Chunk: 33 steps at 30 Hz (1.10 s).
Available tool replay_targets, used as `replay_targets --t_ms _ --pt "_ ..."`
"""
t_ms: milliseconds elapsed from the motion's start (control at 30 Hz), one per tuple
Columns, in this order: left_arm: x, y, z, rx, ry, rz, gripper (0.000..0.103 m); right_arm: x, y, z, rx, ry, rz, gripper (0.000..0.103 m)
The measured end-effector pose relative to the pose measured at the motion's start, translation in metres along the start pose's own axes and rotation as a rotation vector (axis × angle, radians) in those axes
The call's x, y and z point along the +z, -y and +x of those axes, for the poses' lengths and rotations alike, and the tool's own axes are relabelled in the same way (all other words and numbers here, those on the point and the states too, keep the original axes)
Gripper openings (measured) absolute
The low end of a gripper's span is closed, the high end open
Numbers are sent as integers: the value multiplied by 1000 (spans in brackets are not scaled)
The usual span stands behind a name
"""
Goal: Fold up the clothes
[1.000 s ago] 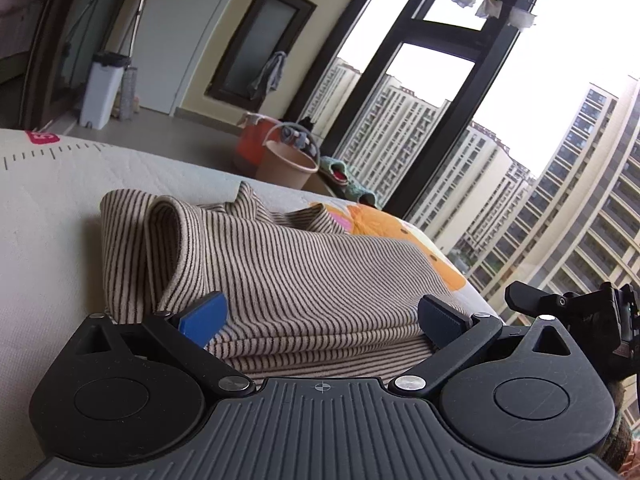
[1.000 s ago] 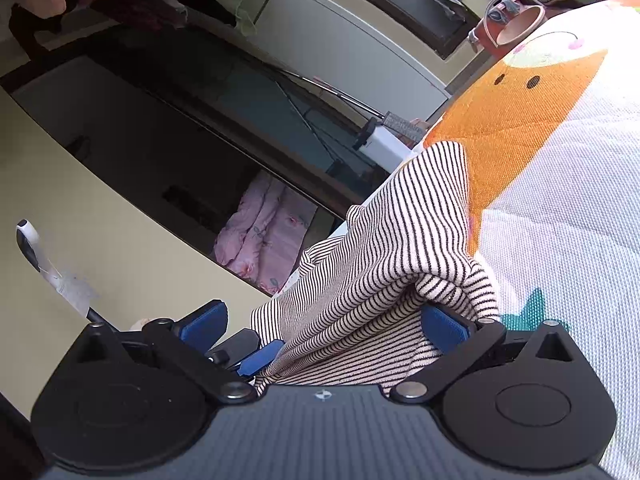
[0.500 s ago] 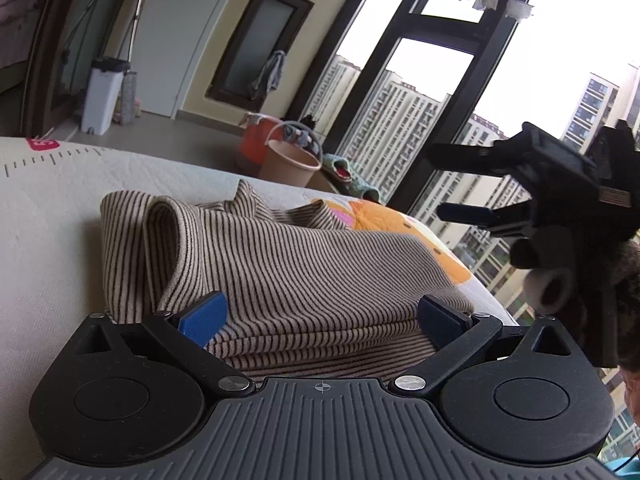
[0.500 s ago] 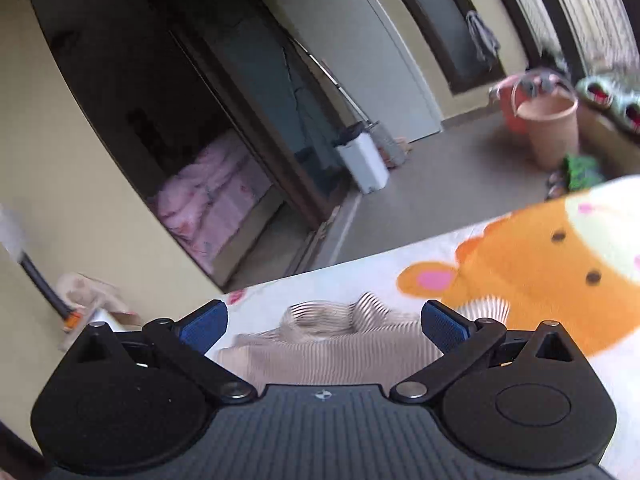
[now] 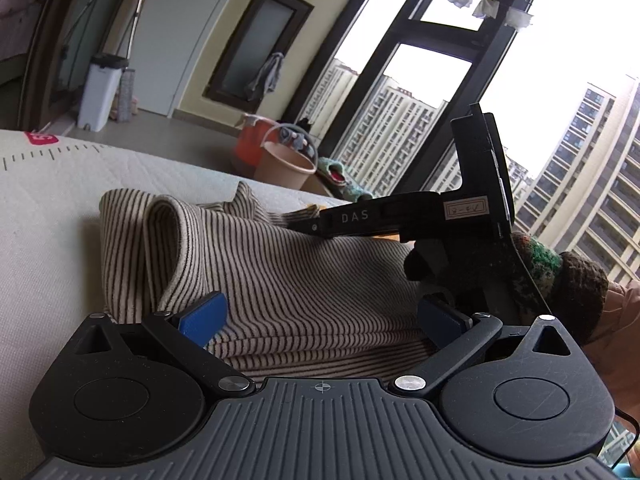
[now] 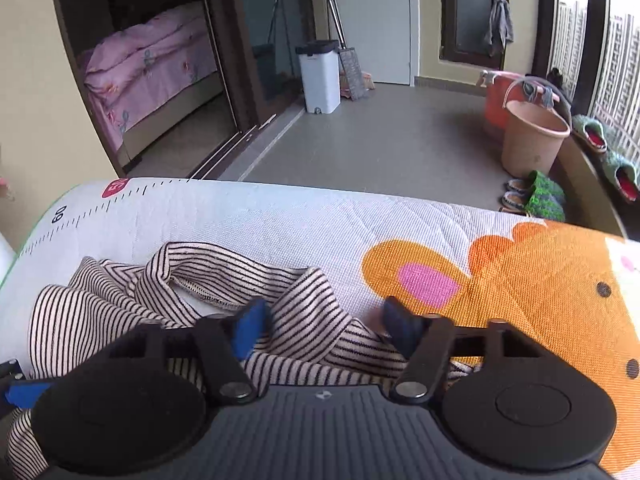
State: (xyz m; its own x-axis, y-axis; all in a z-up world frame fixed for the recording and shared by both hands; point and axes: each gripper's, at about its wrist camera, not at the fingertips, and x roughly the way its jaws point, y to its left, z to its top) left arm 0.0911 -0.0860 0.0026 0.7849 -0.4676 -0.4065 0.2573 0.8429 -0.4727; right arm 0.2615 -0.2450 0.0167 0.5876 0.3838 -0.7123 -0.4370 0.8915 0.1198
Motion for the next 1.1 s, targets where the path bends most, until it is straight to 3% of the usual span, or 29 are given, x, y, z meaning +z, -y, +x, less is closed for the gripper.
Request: replay_targets --t_ms 133,367,533,667,833,933,1000,1100 --pt "0 -14 -13 -60 69 -89 103 0 -1 -12 19 27 10 16" --pt "15 -18 -54 -86 238 -109 103 -9 3 -88 186 187 55 13" --pt "33 -11 -88 -64 346 -132 103 -55 -3 -142 301 218 41 13" --pt "53 19 -104 -102 366 -46 103 -105 -19 -158 332 181 8 13" --pt "55 56 -102 -218 283 38 103 -152 -35 -157 333 129 -3 14" --pt "38 61 -83 -236 123 29 103 -171 -33 -156 323 116 37 14" --pt "19 57 -69 -212 -5 11 103 -178 -30 -163 326 129 60 14" --pt "-13 42 -53 -70 -156 16 103 -183 -21 -182 328 141 75 18"
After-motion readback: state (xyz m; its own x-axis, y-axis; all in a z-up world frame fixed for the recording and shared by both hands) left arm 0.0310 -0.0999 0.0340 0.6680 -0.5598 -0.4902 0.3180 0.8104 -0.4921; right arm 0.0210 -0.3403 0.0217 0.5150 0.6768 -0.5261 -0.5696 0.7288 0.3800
